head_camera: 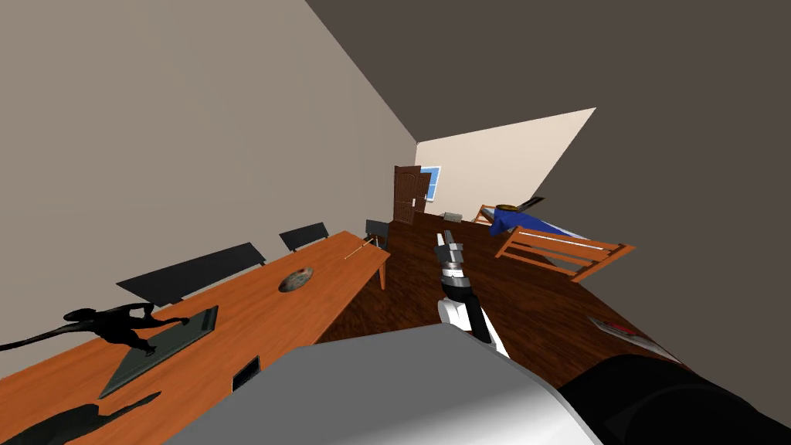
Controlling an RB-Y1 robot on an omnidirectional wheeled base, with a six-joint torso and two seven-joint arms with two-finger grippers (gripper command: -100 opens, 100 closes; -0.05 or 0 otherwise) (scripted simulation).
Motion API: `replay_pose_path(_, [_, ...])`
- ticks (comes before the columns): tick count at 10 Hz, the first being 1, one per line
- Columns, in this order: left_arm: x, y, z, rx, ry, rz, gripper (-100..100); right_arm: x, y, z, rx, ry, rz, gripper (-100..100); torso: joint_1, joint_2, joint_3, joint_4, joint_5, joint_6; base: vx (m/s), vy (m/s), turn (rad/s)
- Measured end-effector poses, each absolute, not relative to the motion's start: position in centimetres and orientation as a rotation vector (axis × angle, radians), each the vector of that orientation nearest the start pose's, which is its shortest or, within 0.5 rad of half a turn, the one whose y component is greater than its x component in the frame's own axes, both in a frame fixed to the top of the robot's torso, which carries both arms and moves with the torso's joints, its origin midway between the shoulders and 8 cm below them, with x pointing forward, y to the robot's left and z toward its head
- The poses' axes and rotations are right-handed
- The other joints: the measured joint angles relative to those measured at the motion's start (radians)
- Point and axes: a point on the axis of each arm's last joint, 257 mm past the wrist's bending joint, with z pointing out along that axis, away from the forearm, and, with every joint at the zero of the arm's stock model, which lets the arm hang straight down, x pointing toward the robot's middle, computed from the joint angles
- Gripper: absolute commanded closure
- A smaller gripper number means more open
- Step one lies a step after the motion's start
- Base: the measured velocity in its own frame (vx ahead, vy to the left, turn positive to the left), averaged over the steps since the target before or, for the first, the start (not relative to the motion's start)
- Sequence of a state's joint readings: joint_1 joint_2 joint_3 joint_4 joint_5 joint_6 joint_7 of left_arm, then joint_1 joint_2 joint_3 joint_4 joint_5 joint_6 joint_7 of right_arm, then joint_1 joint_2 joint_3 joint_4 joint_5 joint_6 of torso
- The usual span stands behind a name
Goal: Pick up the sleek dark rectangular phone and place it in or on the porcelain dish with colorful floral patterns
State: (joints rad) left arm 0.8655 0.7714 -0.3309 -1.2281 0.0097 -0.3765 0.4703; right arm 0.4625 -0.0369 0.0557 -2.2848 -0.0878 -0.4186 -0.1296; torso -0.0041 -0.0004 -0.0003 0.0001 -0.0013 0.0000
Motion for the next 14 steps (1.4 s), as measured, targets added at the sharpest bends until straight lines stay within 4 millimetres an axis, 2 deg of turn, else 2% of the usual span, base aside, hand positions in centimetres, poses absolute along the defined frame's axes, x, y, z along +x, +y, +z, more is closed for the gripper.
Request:
replay_pose_path(2, [-2.7,46.5,-53.0,-1.770,2.065,-0.451,-100,36.1,-26.3,2.2,0.781,0.588,1.539,0,0.000,-0.003,-0.002,-0.001,0.000,0.000,0.091,-0.033,-0.181])
replay_pose_path(5, [-5.8,48.0,-52.9,-1.805,2.094,-0.365,-100,36.1,-26.3,2.2,0.781,0.588,1.539,0,0.002,0.000,0.000,0.000,0.000,0.000,0.052,-0.010,-0.119])
replay_pose_path(8, [-9.2,50.6,-52.9,-1.838,2.124,-0.264,-100,36.1,-26.3,2.2,0.781,0.588,1.539,0,0.001,-0.001,-0.001,0.000,0.000,-0.001,0.063,-0.016,-0.100])
replay_pose_path(12, [-12.2,52.3,-52.8,-1.865,2.143,-0.173,-100,36.1,-26.3,2.2,0.781,0.588,1.538,0,0.002,0.001,0.000,0.000,0.000,-0.002,0.053,-0.011,-0.126])
replay_pose_path(14, [-14.4,53.4,-52.6,-1.881,2.156,-0.115,-100,36.1,-26.3,2.2,0.781,0.588,1.538,0,0.002,0.000,0.000,0.000,0.000,-0.001,0.071,-0.003,-0.160])
